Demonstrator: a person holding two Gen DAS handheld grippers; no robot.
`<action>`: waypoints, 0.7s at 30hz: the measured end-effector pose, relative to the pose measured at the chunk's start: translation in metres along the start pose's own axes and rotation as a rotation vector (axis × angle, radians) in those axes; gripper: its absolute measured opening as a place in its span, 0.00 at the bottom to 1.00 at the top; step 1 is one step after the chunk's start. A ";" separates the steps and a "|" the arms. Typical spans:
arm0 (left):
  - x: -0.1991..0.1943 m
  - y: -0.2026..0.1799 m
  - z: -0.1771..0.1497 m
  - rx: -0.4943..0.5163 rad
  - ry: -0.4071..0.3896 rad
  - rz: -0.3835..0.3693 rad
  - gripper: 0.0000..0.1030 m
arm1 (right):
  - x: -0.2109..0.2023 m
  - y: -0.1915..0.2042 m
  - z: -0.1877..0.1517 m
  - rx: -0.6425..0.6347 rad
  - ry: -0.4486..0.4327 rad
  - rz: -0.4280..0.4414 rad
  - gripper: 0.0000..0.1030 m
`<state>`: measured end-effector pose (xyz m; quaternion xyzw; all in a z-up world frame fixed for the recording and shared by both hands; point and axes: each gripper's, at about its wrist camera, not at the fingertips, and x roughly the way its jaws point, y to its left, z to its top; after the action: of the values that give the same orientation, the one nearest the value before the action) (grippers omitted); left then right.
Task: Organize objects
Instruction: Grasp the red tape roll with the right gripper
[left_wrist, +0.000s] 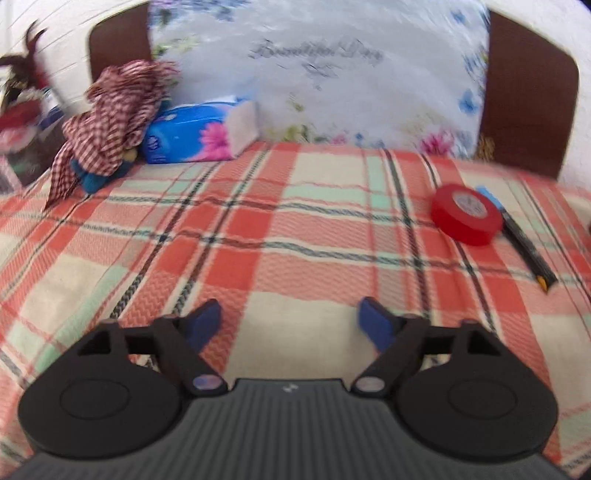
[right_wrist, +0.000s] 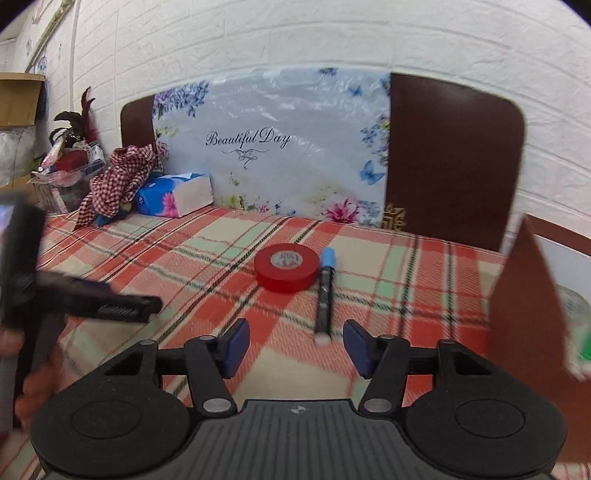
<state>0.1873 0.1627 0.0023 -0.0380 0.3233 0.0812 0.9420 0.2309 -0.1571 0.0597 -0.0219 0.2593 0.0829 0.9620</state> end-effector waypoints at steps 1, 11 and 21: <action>-0.001 0.006 0.000 -0.033 -0.016 -0.022 0.86 | 0.014 0.004 0.006 -0.017 -0.005 0.000 0.54; -0.002 0.012 -0.003 -0.086 -0.058 -0.066 0.89 | 0.133 0.021 0.043 -0.191 0.040 0.015 0.70; 0.000 0.016 -0.001 -0.118 -0.073 -0.091 0.89 | 0.118 0.019 0.023 -0.119 0.103 0.079 0.71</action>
<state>0.1840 0.1784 0.0012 -0.1049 0.2816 0.0587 0.9520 0.3395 -0.1186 0.0208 -0.0729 0.3035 0.1346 0.9405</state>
